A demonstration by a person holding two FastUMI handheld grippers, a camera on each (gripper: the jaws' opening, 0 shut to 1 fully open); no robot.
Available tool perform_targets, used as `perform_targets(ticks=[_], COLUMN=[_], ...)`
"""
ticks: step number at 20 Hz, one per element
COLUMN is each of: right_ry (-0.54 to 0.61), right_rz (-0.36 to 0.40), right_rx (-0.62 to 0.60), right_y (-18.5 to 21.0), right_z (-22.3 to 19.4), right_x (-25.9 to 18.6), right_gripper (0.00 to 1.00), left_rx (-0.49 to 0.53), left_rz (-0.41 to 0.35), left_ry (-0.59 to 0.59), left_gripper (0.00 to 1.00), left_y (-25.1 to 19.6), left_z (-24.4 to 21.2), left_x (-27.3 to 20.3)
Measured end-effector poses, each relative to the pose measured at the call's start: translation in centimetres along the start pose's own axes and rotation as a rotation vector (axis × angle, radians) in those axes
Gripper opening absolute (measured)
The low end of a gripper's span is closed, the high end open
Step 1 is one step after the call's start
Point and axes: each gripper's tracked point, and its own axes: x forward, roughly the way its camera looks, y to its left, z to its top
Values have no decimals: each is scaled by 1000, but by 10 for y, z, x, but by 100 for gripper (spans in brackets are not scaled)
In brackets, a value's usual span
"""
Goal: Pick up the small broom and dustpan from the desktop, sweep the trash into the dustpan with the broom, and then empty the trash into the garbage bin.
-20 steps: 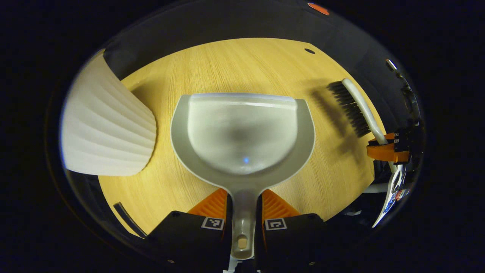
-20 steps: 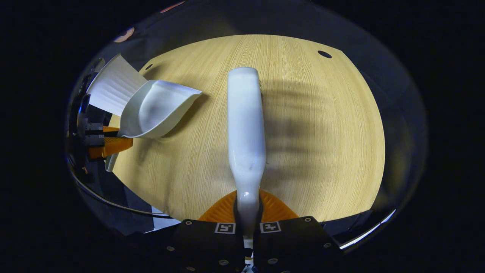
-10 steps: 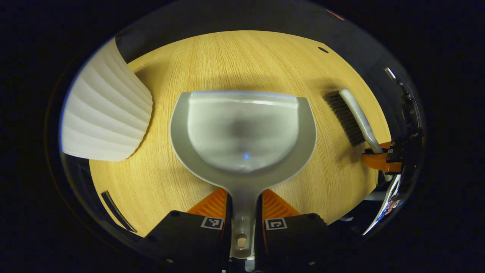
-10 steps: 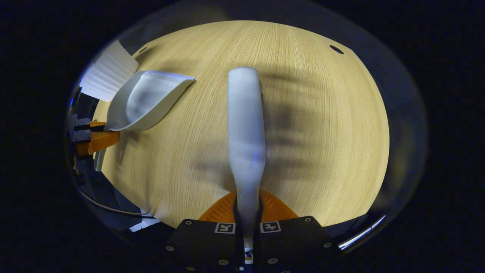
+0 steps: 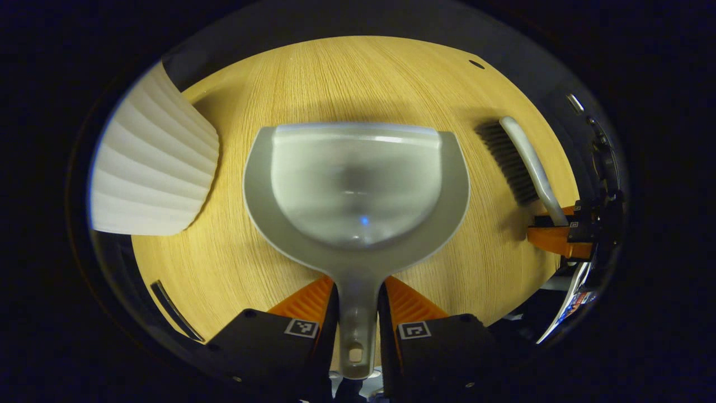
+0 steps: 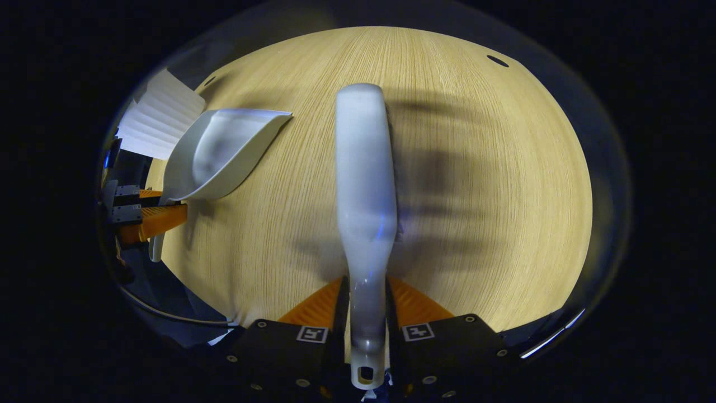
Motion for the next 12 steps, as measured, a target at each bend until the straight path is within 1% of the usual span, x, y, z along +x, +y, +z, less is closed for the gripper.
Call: perform_targets(ticks=[1, 2, 3, 4, 5, 6, 8, 10, 12], right_ry=[-4, -10, -15, -21, -24, -30, -55, -95, -153], right_rz=[10, 11, 11, 14, 14, 12, 13, 34, 46], right_rx=[8, 16, 24, 31, 32, 34, 46, 70, 93], right_y=[3, 4, 6, 4, 3, 1, 0, 2, 1], right_z=[2, 4, 7, 4, 4, 4, 6, 9, 16], right_x=[-1, 0, 0, -3, -4, -5, -11, -24, -41], right_gripper=[45, 59, 60, 76, 90, 95, 97, 98, 98], left_rx=[-9, -23, -39, -49, -55, -59, -65, -61, -62], left_rz=[-9, -17, -24, -29, -24, -22, -6, 16, 49], left_ry=[1, -1, 1, 1, -3, -11, -34, -69, -146], left_gripper=[37, 38, 41, 63, 82, 97, 99, 98, 99], left_y=[-1, -1, 0, 2, 5, 6, 9, 12, 13], left_z=[-2, -2, -3, -2, -2, -3, -3, -1, 8], left_x=[3, 6, 8, 11, 10, 9, 2, -9, -29])
